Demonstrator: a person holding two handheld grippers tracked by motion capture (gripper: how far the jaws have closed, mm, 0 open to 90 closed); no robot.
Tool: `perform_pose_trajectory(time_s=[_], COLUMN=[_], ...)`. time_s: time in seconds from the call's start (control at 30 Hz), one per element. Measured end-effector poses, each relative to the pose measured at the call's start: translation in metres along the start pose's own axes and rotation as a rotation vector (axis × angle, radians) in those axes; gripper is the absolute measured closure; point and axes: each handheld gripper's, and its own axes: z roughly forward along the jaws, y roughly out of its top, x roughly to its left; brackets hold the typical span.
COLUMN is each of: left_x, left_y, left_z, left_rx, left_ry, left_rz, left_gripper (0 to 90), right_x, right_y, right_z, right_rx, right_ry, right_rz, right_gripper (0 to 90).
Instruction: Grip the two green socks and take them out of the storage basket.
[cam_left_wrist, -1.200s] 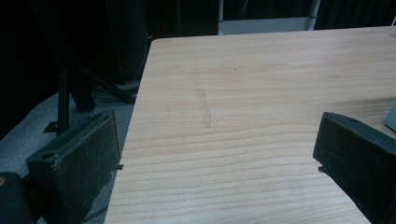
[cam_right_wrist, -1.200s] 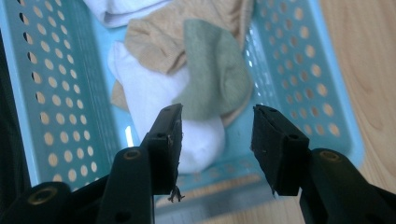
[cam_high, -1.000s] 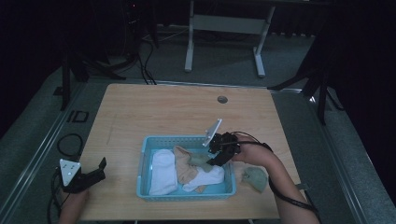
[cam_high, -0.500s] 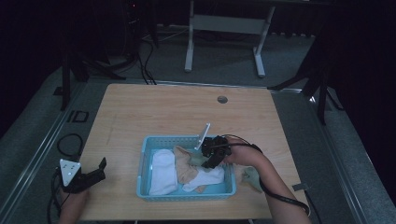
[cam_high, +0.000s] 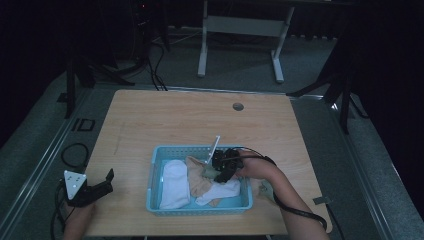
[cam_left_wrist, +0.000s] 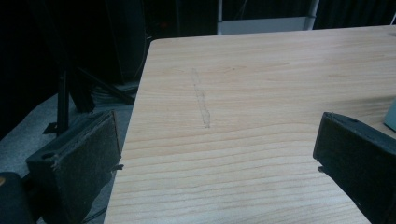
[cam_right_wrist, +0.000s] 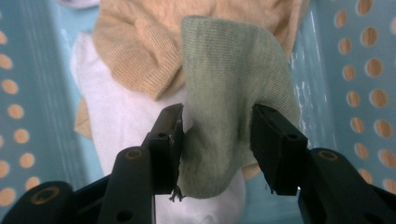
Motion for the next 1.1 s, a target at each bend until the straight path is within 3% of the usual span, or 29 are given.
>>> perform_pose_trajectory(time_s=[0.03, 0.07, 0.1, 0.17, 0.33, 0.57, 1.1], left_x=[0.000, 0.000, 0.000, 0.000, 0.000, 0.000, 0.000], left_y=[0.000, 0.000, 0.000, 0.000, 0.000, 0.000, 0.000], left_z=[0.000, 0.000, 0.000, 0.000, 0.000, 0.000, 0.000], left_rx=[0.000, 0.000, 0.001, 0.001, 0.001, -0.001, -0.002], left_ry=[0.000, 0.000, 0.003, 0.003, 0.002, 0.002, 0.004], left_rz=[0.000, 0.000, 0.000, 0.000, -0.001, -0.001, -0.002], left_gripper=[0.3, 0.3, 0.3, 0.3, 0.3, 0.3, 0.3], right_x=[0.000, 0.000, 0.002, 0.003, 0.006, 0.012, 0.014], right_y=[0.000, 0.000, 0.000, 0.001, 0.002, 0.003, -0.008], right_z=[0.000, 0.000, -0.001, -0.004, -0.011, -0.035, -0.099], right_rx=[0.005, 0.005, 0.009, 0.007, 0.004, -0.012, -0.122], right_ry=[0.004, 0.004, 0.006, 0.001, -0.012, -0.021, -0.085], right_rz=[-0.015, -0.015, -0.026, -0.041, -0.050, -0.075, -0.072], right_gripper=[68.2, 68.2, 78.5, 81.7, 82.7, 83.2, 83.1])
